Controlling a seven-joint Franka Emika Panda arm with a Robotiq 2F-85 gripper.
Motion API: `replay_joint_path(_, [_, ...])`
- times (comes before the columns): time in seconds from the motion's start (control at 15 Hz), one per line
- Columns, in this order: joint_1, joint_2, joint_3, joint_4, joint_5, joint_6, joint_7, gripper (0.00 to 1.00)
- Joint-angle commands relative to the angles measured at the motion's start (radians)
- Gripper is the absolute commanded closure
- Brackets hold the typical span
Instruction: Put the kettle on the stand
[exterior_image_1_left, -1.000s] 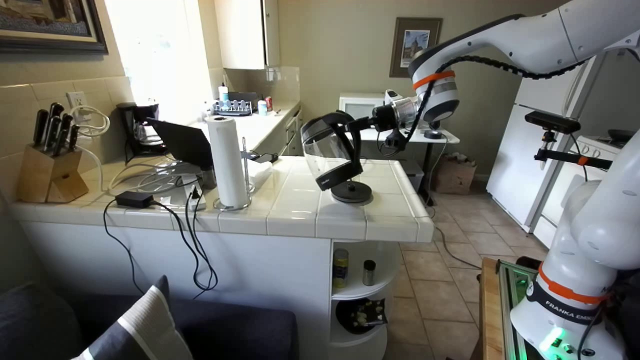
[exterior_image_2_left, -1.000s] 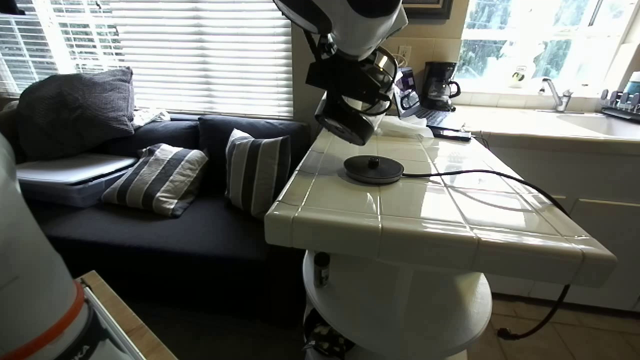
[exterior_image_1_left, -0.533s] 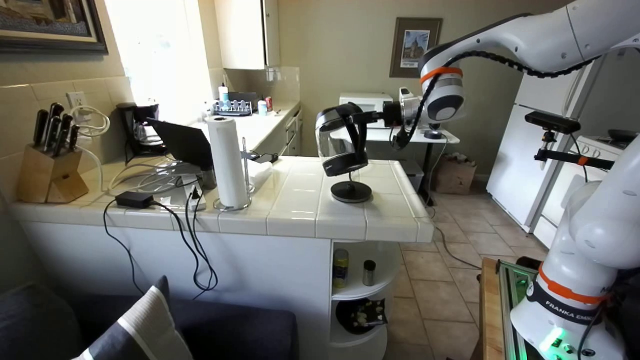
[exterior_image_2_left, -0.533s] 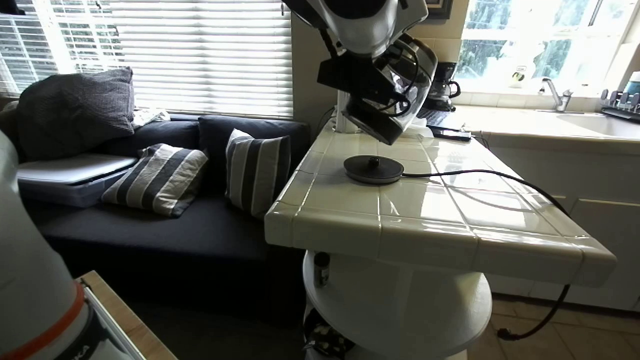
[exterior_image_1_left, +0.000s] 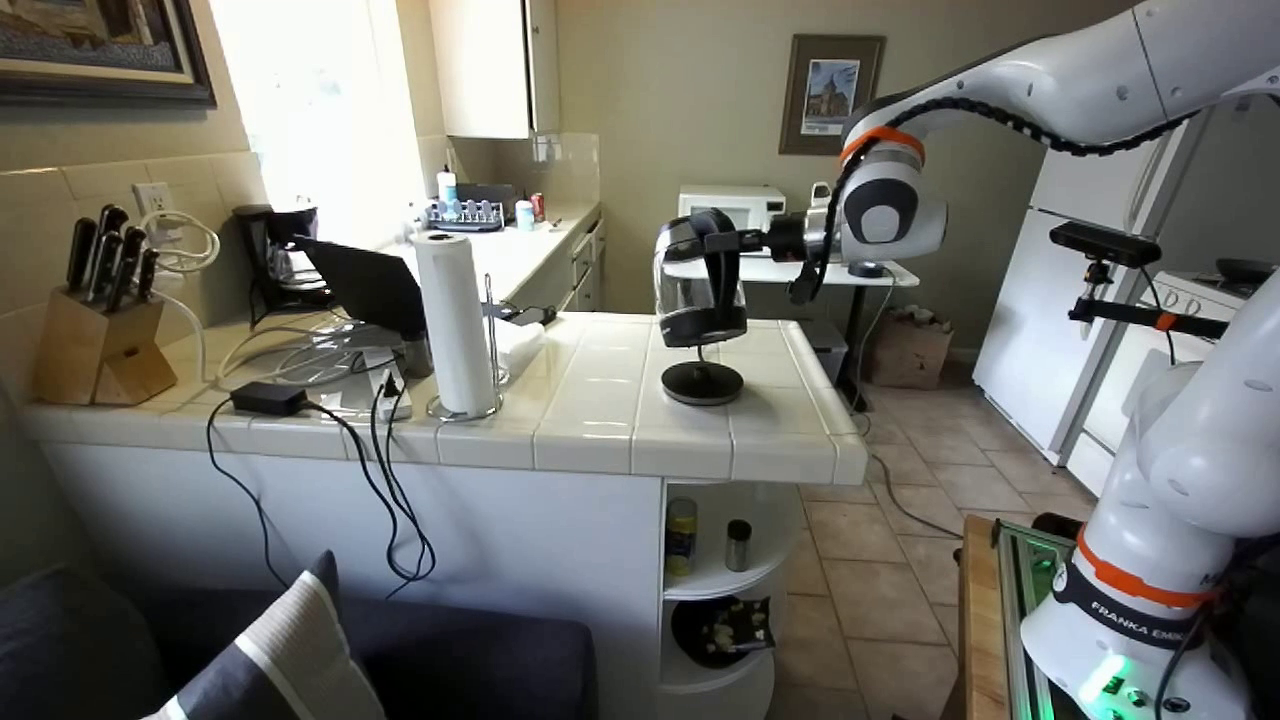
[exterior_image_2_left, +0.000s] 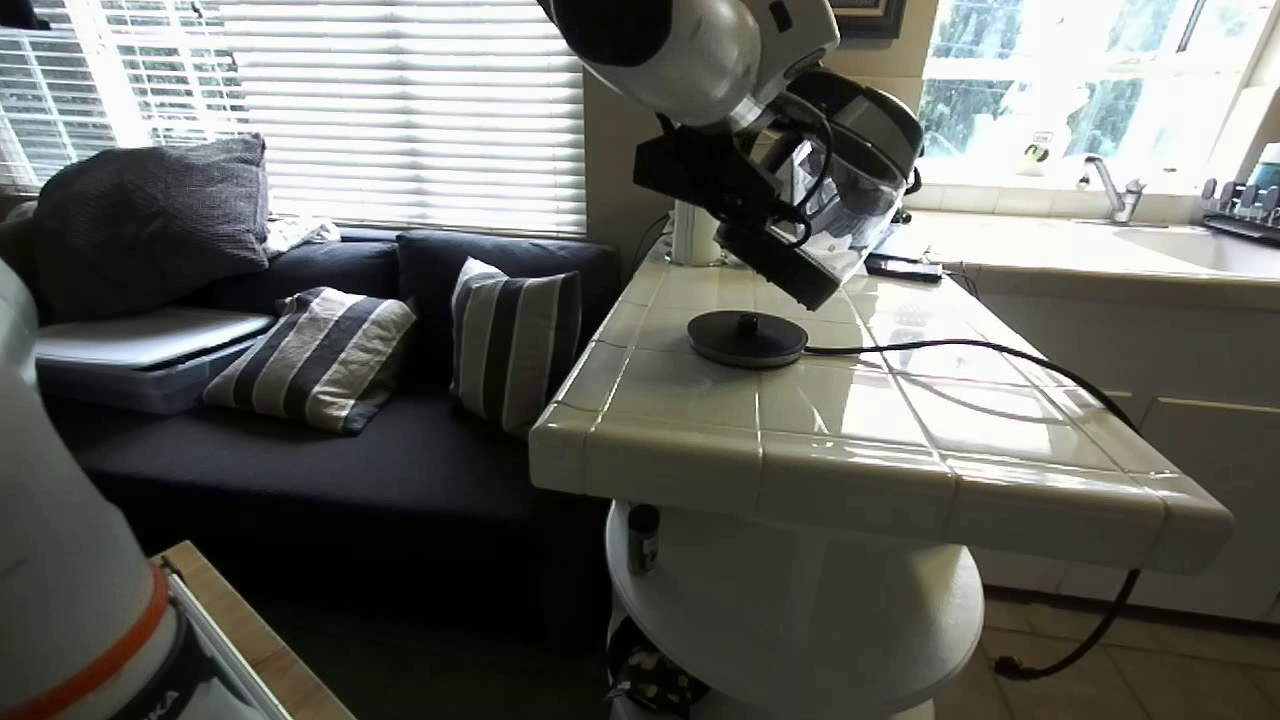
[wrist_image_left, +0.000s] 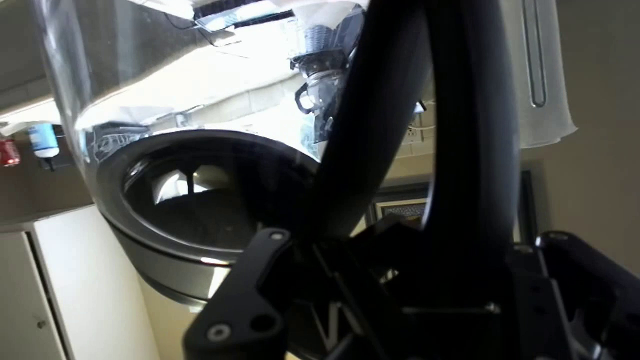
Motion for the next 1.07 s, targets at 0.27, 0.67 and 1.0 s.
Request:
replay_joint_path(0.27, [-0.151,0.022,0.123,0.08,0.285,0.09,-0.329,1.0])
replay_joint_path(0.67, [-0.278,0.035,0.243,0.1,0.303,0.13,-0.401,1.0])
replay_joint_path(1.0, [-0.413,0.026,0.399,0.112,0.279,0.17,-0.391,1.0])
